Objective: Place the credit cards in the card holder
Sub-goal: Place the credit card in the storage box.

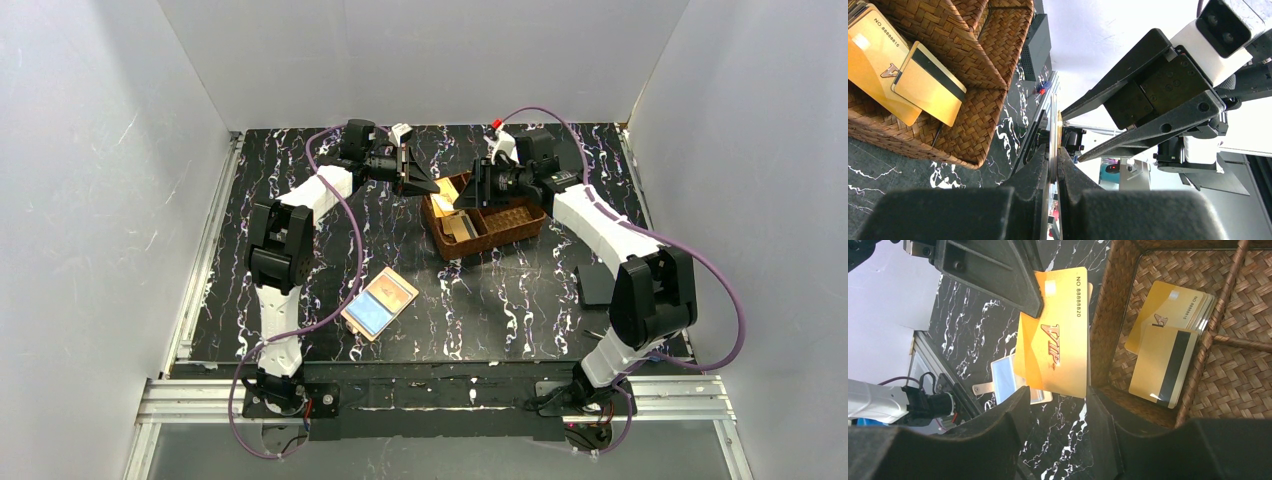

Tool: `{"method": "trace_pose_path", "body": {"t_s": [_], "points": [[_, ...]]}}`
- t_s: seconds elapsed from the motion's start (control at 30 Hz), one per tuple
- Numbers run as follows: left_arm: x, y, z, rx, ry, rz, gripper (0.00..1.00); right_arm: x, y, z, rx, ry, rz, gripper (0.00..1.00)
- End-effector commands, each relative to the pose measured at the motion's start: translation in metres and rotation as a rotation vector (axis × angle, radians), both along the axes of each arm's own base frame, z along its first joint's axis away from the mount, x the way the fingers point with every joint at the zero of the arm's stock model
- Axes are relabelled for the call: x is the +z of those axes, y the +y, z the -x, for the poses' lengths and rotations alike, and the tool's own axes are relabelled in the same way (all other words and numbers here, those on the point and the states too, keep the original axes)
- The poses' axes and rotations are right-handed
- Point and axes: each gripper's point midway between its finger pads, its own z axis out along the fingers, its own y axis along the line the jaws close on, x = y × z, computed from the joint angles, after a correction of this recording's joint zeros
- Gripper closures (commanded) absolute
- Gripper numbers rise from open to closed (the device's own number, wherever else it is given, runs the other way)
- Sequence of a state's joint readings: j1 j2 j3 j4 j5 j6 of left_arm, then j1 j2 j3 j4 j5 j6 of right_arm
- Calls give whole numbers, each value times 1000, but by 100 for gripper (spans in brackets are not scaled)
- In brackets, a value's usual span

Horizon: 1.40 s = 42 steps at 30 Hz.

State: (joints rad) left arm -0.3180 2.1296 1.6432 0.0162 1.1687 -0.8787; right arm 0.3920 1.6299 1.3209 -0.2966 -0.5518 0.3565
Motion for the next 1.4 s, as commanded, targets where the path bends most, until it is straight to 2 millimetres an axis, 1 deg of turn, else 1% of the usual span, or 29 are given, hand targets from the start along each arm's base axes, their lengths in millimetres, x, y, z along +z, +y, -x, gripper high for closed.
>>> {"method": "trace_pose_path", "body": {"t_s": [0.0,0.23,0.6,0.83,1.03,1.37], "points": [[31,-1,4,-18,-83,26,100,42,10,2,38,-110,-32,46],[27,-1,7,-21,-65,11,100,42,9,3,33,-134,20,44],[27,-1,8,-25,-68,9,100,47,11,6,38,-142,29,43],[29,-1,8,-24,-75,8,100,45,12,8,45,-141,45,41],[29,-2,9,-28,-78,-1,100,47,14,10,49,-162,84,38],[31,-3,12,-33,-91,-22,100,54,16,14,58,-177,85,34]]}}
